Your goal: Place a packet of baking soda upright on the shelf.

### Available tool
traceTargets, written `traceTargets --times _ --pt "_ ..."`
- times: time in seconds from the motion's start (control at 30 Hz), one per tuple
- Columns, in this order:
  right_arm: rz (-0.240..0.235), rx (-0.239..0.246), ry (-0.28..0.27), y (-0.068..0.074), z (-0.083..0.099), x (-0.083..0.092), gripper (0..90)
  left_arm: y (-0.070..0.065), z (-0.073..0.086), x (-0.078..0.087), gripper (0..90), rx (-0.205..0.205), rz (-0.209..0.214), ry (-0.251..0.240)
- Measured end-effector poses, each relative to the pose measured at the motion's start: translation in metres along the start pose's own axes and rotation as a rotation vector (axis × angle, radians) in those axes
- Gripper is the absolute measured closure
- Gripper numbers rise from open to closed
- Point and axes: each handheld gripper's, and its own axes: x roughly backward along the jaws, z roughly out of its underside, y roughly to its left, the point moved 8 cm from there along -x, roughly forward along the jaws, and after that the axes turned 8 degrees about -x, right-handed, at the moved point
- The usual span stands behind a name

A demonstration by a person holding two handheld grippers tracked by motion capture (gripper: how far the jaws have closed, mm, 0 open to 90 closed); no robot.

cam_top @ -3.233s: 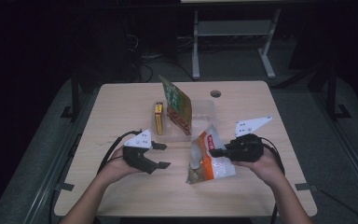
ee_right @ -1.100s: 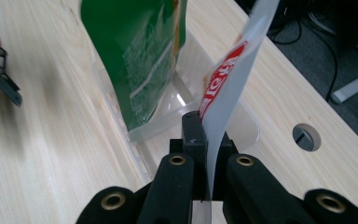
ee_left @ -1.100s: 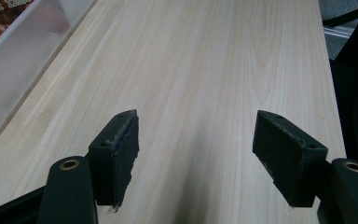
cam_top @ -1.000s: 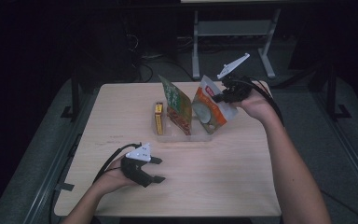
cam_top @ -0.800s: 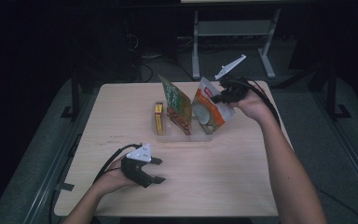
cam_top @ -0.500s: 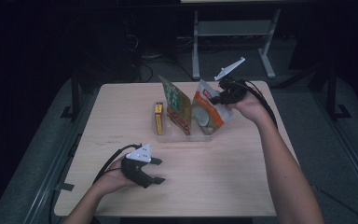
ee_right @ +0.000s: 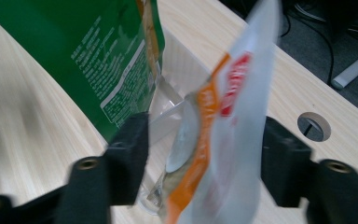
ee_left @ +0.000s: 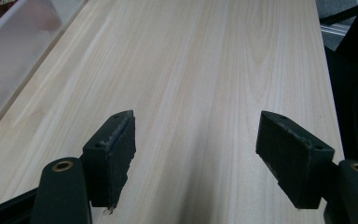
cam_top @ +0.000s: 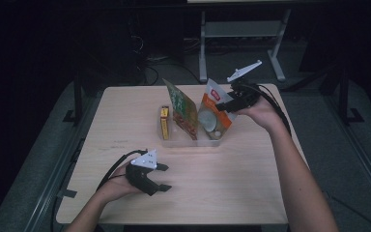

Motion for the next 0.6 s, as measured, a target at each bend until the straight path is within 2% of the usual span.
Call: traceTargets --times 0.13,0.2,0.4,0.6 --pt "-0.007 -0.021 -0.037 -0.003 0.005 0.007 27.6 0.0 0.0 0.001 27.7 -0.003 0.001 0.006" --pt "-0.005 -0.025 -0.037 -0.004 0.009 0.009 24.3 0.0 -0.001 0.001 27.4 0.007 0.001 -0.005" --pt "0.003 -0.032 -0.058 -0.002 0.022 0.02 18.2 0.002 0.001 0.003 26.5 0.02 0.001 -0.001" --pt "0.012 -0.044 -0.096 0.0 0.034 0.037 16.8 0.003 0.001 0.005 25.6 0.021 -0.008 0.004"
